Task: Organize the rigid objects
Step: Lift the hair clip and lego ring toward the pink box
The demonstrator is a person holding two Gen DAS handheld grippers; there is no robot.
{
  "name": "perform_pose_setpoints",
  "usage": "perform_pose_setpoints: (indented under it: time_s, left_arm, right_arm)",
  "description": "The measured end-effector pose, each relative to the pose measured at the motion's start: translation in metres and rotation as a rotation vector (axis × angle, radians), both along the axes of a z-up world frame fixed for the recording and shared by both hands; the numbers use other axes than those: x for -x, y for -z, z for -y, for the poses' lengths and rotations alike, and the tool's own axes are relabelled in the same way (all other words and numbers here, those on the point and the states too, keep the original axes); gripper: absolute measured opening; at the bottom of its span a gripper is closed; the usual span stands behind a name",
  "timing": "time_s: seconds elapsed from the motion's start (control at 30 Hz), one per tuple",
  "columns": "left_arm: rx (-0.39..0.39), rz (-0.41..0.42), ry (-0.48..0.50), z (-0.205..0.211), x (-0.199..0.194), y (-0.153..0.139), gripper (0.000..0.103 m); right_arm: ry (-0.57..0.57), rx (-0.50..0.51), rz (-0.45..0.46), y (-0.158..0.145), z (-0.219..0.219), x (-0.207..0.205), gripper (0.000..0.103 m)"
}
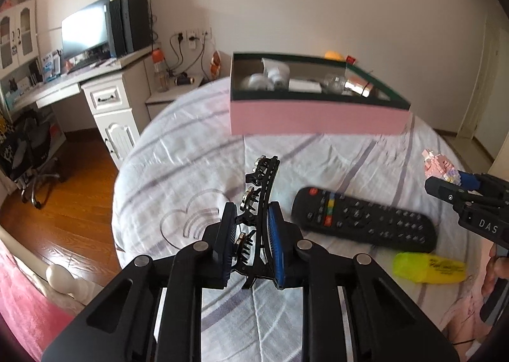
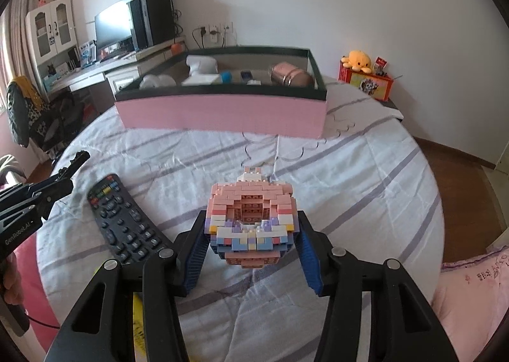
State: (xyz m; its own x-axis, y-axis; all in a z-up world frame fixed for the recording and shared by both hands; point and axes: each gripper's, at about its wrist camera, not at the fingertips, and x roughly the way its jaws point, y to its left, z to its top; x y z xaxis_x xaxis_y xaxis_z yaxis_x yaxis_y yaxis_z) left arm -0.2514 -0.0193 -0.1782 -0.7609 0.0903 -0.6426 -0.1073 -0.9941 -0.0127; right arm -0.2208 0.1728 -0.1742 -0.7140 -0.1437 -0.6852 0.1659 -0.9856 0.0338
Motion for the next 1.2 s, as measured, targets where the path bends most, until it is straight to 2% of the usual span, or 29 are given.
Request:
perform_pose_setpoints:
  time_s: [0.23,0.57,0.77,1.03,1.2]
  left_arm:
    - [0.013,-0.093,0.009,-0.003,-0.017,-0.040,0.020]
    - [0.007,-0.280,0.026,-0.008,-0.054,-0.107,0.020]
    - [0.003,-0.363,0.041,-0.011,-0.069,-0.134,0.020]
    - [0.032,-0.378,-0.002,-0.002,-0.068,-0.143,0.020]
    - [0.024,-0.383,-0.007,0.001,-0.063,-0.146,0.020]
  right_arm:
    - [-0.022,0.006,-0.122,-0.048,0.006,-0.025,0.053]
    - [-0.066,-0.010,-0.333,-0.122,0.021,-0.067,0.053]
    - [-0.088,-0.017,-0.380,-0.136,0.030,-0.071,0.053]
    - [-0.098,-0.020,-0.404,-0.143,0.034,-0.069,0.053]
    - [-0.104,-0.028,-0.414,-0.145,0.037,-0.065,0.053]
